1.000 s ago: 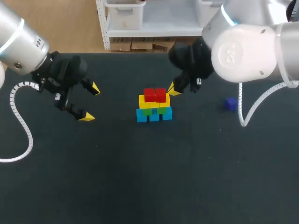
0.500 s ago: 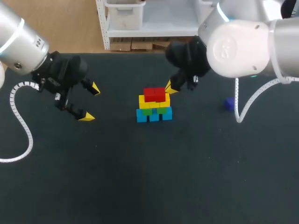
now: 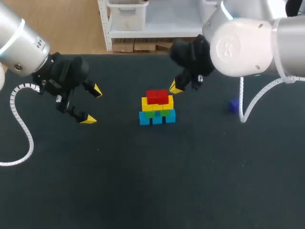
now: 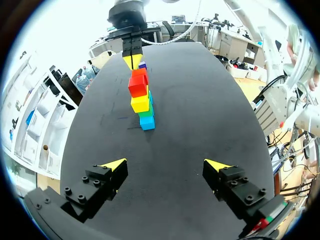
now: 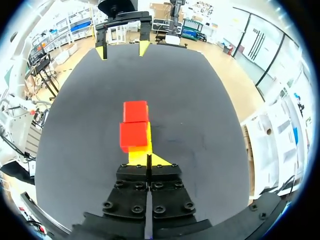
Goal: Place the blue cubes, place green cubes on the blue cubes, place the yellow cubes on the green cubes, then place the red cubes on the yellow cubes, and place purple cube on the red cubes.
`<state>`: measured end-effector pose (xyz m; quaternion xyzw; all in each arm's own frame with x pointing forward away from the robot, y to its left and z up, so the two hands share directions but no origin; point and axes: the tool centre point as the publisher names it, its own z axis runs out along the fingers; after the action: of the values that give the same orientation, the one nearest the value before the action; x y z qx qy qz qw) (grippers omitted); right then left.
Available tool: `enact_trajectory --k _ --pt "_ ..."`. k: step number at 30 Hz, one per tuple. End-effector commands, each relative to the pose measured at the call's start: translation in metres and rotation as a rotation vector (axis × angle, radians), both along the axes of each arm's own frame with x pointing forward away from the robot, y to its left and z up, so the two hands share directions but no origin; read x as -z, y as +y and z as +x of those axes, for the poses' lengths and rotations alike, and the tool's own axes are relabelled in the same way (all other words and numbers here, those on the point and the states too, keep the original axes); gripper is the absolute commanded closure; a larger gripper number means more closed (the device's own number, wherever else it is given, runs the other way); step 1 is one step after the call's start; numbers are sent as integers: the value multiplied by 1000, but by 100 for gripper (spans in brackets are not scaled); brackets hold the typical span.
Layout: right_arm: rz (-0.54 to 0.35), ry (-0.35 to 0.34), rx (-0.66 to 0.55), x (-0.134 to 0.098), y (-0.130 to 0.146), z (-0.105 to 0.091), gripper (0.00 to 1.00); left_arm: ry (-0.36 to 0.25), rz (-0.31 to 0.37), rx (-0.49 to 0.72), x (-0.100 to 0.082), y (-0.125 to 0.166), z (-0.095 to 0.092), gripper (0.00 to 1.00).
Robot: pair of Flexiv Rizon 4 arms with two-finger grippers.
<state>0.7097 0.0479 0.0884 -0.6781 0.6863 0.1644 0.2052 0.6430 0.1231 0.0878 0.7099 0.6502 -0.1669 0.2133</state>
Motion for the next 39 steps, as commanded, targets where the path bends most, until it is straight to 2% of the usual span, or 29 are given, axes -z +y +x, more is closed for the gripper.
enact_trajectory --k 1,2,5,6,7,14,22,28,34,39 --pt "5 -18 -1 -11 -16 -9 74 -3 -3 2 1 1 0 0" --pt "5 -22 -2 -13 -21 -10 66 -3 -3 2 1 1 0 0" --pt "0 -30 -3 -15 -38 -12 52 -3 -3 2 1 1 0 0" --pt "0 -31 -6 -16 -44 -13 31 -3 -3 2 1 1 0 0" --pt "1 -31 -10 -16 -50 -13 1 -3 -3 2 1 1 0 0" --pt "0 -22 -14 -12 -85 -13 0 -3 -3 2 1 1 0 0" --pt "-4 -8 -31 -6 -110 -14 0 -3 -3 2 1 1 0 0" --pt "-35 1 -143 5 -136 -14 0 -3 -3 2 1 1 0 0" --pt "-50 14 -159 17 -173 -7 0 -3 -3 2 1 1 0 0" --pt "-59 31 -148 30 -192 -2 0 -3 -3 2 1 1 0 0"
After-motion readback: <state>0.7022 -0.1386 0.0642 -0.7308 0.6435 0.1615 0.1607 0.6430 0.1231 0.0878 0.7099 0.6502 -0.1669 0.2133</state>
